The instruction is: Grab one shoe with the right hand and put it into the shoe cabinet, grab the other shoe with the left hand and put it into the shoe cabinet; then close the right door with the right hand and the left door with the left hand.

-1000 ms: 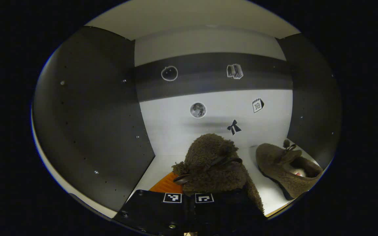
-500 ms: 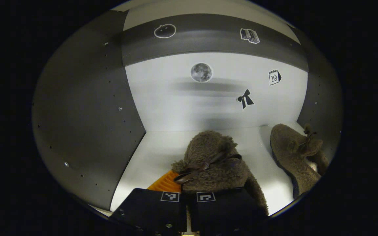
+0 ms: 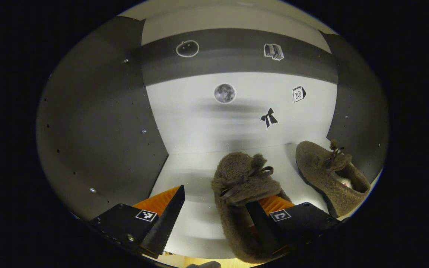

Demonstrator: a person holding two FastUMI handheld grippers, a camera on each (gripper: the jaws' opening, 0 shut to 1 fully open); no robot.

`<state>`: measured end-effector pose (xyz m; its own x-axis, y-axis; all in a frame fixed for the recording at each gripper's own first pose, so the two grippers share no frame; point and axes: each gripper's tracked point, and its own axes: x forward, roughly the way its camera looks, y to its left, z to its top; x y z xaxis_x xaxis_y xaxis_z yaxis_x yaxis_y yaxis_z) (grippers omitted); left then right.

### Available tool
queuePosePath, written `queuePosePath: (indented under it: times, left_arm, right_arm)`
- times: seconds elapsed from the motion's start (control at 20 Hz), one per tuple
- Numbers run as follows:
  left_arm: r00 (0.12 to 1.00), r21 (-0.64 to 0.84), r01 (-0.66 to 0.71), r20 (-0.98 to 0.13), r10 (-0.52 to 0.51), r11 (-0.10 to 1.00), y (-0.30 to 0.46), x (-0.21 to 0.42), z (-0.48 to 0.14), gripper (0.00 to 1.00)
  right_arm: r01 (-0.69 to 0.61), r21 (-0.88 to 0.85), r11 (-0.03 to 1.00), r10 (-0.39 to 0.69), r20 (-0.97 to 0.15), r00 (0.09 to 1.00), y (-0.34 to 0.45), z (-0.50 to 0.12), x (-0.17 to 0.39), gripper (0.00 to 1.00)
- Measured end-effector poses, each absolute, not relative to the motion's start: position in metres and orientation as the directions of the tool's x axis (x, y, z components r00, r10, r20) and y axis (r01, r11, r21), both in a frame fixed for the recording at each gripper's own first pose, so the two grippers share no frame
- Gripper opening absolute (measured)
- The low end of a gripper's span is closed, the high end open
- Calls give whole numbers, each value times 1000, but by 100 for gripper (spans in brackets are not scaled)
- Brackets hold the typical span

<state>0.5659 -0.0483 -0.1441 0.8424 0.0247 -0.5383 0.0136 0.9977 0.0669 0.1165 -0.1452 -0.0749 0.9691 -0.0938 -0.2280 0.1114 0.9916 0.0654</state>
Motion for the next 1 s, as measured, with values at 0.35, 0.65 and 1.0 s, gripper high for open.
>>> queuePosePath:
  times: [0.35, 0.65, 1.0]
  left_arm:
    - [915, 74, 64, -403, -29, 995, -58, 500, -77, 96]
    - [965, 100, 115, -249, -87, 988, -72, 411, -10, 96]
    - [984, 102, 143, -120, -130, 984, -65, 289, 42, 96]
  right_arm:
    - [77, 63, 995, -62, -210, 976, -124, -71, 107, 99]
    - [40, 39, 998, -33, -185, 982, -99, -65, 95, 99]
    - [7, 18, 1000, -4, -153, 988, -71, -60, 84, 99]
